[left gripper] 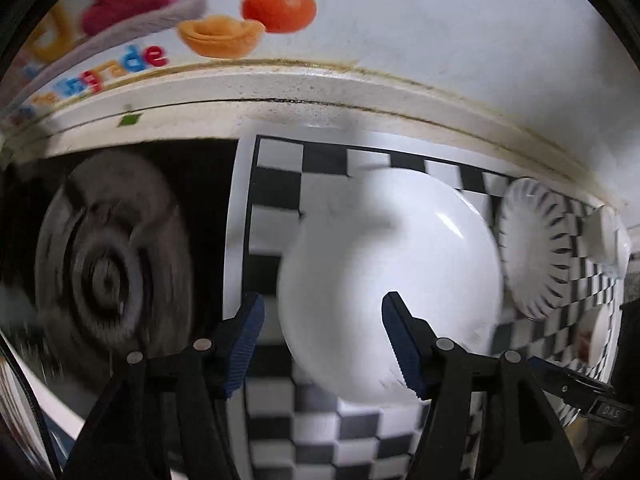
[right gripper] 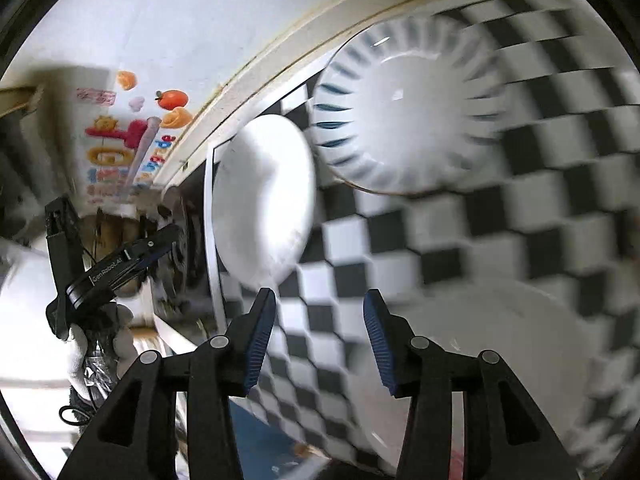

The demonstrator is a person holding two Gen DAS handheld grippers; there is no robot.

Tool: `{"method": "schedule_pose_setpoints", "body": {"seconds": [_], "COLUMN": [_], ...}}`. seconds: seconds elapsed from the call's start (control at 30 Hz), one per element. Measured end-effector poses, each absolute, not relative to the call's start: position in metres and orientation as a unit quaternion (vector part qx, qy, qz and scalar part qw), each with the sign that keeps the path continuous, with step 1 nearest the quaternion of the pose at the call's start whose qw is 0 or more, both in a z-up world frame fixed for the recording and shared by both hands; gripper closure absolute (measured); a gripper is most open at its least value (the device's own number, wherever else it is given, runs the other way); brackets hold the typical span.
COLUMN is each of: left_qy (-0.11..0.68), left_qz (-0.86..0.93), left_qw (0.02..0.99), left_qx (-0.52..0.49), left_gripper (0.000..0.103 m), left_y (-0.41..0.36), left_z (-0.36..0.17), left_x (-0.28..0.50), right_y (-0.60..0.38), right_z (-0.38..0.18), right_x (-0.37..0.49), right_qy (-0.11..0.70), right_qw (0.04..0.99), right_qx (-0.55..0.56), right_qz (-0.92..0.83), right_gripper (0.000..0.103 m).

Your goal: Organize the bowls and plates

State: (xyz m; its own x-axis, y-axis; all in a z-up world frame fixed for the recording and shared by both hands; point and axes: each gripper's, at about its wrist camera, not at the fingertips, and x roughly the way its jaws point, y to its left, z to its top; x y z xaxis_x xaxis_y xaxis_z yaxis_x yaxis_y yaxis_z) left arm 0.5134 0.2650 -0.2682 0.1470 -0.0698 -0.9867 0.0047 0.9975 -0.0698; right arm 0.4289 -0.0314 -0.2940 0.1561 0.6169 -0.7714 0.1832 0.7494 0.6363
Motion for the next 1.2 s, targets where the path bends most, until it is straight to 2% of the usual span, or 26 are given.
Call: {"method": "schedule_pose_setpoints", "body": {"seconds": [0.23,0.27,0.3,0.33,0.4,0.47,0.57,0.63,0.9,1.2], "left_qy": [0.692,0.694,0.696,0.699,0.697,0.696,0.693,0.690,0.679,0.654], "left_qz": [-0.062,-0.065,-0.070,-0.077,-0.081,-0.081,-0.071,-0.066,-0.062,-0.087], "left_qw": [0.720,0.717,0.714,0.710,0.712,0.713,0.717,0.720,0.731,0.751], "left_qx": [0.012,0.016,0.023,0.028,0.036,0.033,0.028,0.026,0.016,-0.019], "left_gripper": [0.044,0.047,0.060,0.068,0.070,0.073,0.079,0.080,0.080,0.080], "left_y": [0.263,0.262,0.262,0.260,0.262,0.265,0.272,0.276,0.269,0.241], "left_z": [-0.320,-0.326,-0.330,-0.335,-0.338,-0.337,-0.332,-0.326,-0.296,-0.229], "left_x": [0.556,0.557,0.558,0.557,0.555,0.553,0.548,0.541,0.491,0.424], "right_y": [0.009,0.010,0.010,0.011,0.009,0.014,0.021,0.023,0.011,-0.033], "right_z": [-0.332,-0.335,-0.339,-0.343,-0.351,-0.359,-0.363,-0.363,-0.342,-0.295], "right_x": [0.481,0.486,0.491,0.496,0.501,0.506,0.509,0.509,0.493,0.447], "right_qy": [0.636,0.637,0.638,0.639,0.646,0.655,0.660,0.660,0.666,0.657], "right_qw": [0.691,0.690,0.688,0.687,0.681,0.670,0.676,0.681,0.682,0.692], "right_qx": [0.321,0.323,0.326,0.328,0.329,0.332,0.313,0.302,0.283,0.274], "right_qz": [0.122,0.118,0.112,0.108,0.104,0.107,0.098,0.094,0.104,0.123], "right_gripper": [0.054,0.055,0.055,0.057,0.066,0.081,0.089,0.092,0.092,0.092]}}
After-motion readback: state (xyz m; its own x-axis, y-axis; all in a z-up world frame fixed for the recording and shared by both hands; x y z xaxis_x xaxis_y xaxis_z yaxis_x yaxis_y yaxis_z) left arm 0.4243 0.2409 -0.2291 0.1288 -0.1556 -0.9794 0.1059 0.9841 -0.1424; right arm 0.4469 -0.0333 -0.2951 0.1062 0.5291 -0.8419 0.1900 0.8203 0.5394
